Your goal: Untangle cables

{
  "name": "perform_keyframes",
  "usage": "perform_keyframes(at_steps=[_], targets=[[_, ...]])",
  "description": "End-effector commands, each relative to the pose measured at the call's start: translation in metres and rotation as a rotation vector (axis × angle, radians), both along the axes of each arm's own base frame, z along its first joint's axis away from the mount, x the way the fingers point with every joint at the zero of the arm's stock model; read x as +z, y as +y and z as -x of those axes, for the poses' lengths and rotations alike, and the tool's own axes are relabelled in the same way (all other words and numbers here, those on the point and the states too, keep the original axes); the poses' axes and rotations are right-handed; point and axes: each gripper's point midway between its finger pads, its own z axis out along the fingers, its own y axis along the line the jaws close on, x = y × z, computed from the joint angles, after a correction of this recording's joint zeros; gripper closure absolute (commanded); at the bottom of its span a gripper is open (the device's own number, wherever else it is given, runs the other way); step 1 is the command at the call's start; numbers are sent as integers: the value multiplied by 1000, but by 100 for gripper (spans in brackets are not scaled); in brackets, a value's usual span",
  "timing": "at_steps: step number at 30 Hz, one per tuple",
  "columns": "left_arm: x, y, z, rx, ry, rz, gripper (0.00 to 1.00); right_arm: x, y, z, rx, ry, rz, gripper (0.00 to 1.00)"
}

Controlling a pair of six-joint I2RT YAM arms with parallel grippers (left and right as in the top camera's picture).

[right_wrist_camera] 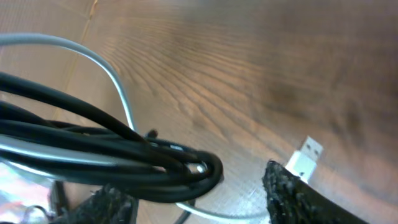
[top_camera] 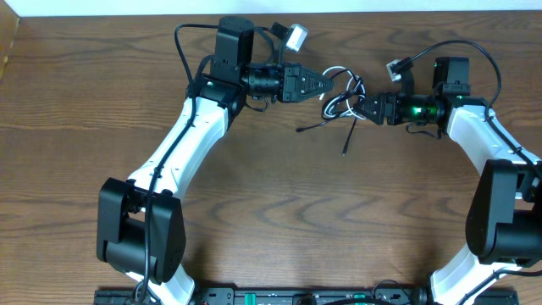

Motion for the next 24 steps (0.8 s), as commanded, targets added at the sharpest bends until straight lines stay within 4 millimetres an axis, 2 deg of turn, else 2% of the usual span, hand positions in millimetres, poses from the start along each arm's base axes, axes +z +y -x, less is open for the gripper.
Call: perform_keyframes(at_steps=[1,3,8,13,14,15,18,21,24], targets=[[15,0,11,-56,14,43,93,12,7,0,73,-134,31,38],[15,0,10,-48,57,45,92,10,9,-4,78,-167,72,38],[16,0,11,-42,133,47,93,19,23,-14,106,-261,80,41],[17,0,11,-36,167,49,93,17,18,-32,53,-327,173,48],[17,0,12,-39,166,50,92,17,16,-33,45,-330,184,52],[17,0,12,-42,167,52,93,16,15,-35,39,-332,194,64],[17,0,12,-42,166,52,93,16,14,-34,36,-327,191,89],[17,1,9,-25,158,48,93,18,14,-30,0,-248,133,99],[12,8,-5,46,151,27,93,19,12,-24,-45,-149,84,99]])
